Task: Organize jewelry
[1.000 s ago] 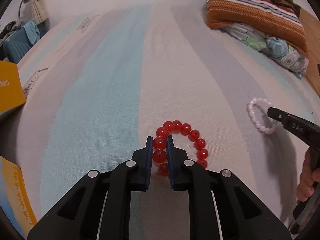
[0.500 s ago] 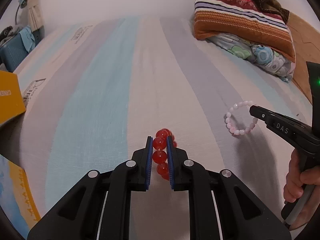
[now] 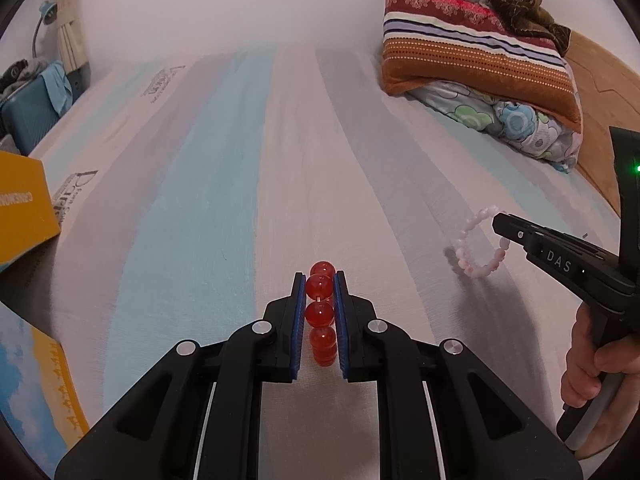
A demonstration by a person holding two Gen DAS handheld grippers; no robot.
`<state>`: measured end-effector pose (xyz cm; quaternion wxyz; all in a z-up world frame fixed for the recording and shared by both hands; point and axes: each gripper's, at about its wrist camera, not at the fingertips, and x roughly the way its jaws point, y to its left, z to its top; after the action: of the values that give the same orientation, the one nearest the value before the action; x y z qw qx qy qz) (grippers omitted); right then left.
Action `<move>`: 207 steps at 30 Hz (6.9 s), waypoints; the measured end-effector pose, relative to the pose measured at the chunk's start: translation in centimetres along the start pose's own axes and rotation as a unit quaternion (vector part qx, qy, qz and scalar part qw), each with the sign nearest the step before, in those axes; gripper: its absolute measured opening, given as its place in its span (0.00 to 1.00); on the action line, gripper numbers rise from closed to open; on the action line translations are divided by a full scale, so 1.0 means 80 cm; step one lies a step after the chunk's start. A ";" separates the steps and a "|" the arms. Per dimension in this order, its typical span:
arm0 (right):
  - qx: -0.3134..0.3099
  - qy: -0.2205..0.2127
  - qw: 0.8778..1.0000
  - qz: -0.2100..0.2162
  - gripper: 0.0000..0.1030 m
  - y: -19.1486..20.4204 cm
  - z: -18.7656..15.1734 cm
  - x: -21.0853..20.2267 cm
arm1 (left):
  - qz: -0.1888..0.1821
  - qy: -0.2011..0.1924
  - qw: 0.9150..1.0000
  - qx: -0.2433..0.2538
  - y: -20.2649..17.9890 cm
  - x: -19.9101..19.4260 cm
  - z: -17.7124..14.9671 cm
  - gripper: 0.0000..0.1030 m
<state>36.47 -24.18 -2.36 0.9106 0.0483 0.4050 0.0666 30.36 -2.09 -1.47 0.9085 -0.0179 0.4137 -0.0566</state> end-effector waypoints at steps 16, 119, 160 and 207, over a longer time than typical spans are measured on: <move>-0.015 -0.011 1.000 -0.001 0.11 0.021 0.000 -0.049 | 0.003 -0.011 1.000 0.001 -0.003 -0.041 0.001 0.13; -0.225 0.077 0.964 0.123 0.53 0.554 -0.228 -0.149 | 0.200 0.010 0.957 -0.212 0.402 -0.331 -0.271 0.55; -0.194 -0.075 0.973 0.102 0.93 0.458 -0.299 -0.259 | 0.262 -0.099 0.941 -0.192 0.301 -0.414 -0.348 0.94; -0.191 -0.067 0.974 0.106 0.93 0.451 -0.310 -0.255 | 0.211 -0.101 0.956 -0.180 0.278 -0.399 -0.339 0.95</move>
<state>1.51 8.97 1.15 0.9160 -0.0790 0.3150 0.2357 -8.96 24.16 2.87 0.9184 -0.0995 0.3178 0.2135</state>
